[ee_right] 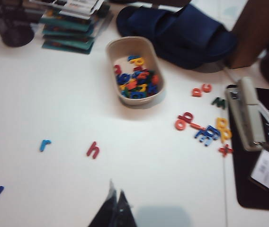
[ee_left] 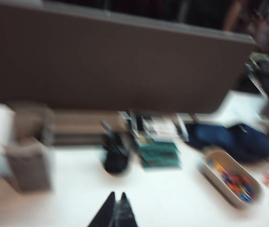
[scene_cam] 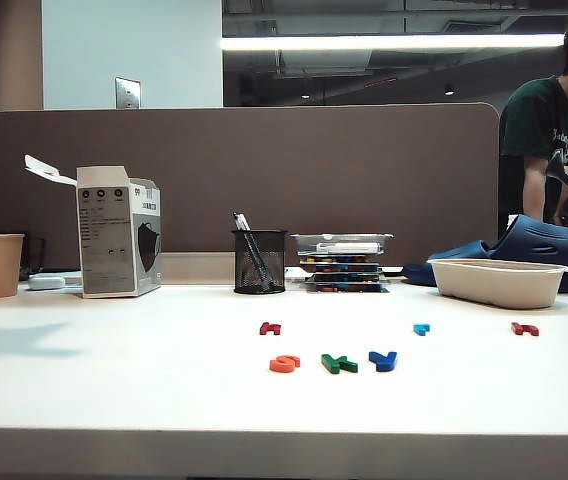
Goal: Select the appropriate letters from the row of letter magnets placed on the table to arrange into the word "sky".
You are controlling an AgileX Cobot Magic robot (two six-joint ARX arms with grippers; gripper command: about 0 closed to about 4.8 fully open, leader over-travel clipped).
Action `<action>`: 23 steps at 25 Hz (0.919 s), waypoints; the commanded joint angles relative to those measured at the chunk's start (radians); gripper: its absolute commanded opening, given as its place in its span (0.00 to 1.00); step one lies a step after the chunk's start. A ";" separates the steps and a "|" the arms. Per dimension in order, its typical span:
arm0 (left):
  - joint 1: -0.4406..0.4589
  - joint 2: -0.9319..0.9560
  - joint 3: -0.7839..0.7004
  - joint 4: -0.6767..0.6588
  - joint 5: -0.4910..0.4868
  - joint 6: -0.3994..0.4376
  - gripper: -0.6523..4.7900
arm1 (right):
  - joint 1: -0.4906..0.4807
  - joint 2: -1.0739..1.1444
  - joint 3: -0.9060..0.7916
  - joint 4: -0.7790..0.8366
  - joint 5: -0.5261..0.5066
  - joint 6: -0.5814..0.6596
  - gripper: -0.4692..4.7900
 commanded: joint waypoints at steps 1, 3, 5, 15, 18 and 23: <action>0.113 -0.013 0.092 -0.026 0.006 0.114 0.11 | -0.008 -0.092 -0.079 0.061 -0.044 0.048 0.08; 0.175 -0.027 0.112 -0.034 0.006 0.121 0.11 | -0.007 -0.134 -0.125 0.081 -0.047 0.058 0.08; 0.222 -0.046 0.116 -0.038 0.006 0.131 0.11 | -0.005 -0.179 -0.165 0.085 -0.048 0.064 0.08; 0.483 -0.224 0.098 -0.181 0.095 0.139 0.11 | 0.050 -0.355 -0.358 0.131 -0.065 0.123 0.08; 0.484 -0.366 0.012 -0.211 0.095 0.137 0.11 | 0.051 -0.447 -0.450 0.204 -0.092 0.157 0.08; 0.484 -0.592 -0.208 -0.238 0.093 0.138 0.11 | 0.079 -0.533 -0.573 0.289 -0.143 0.182 0.08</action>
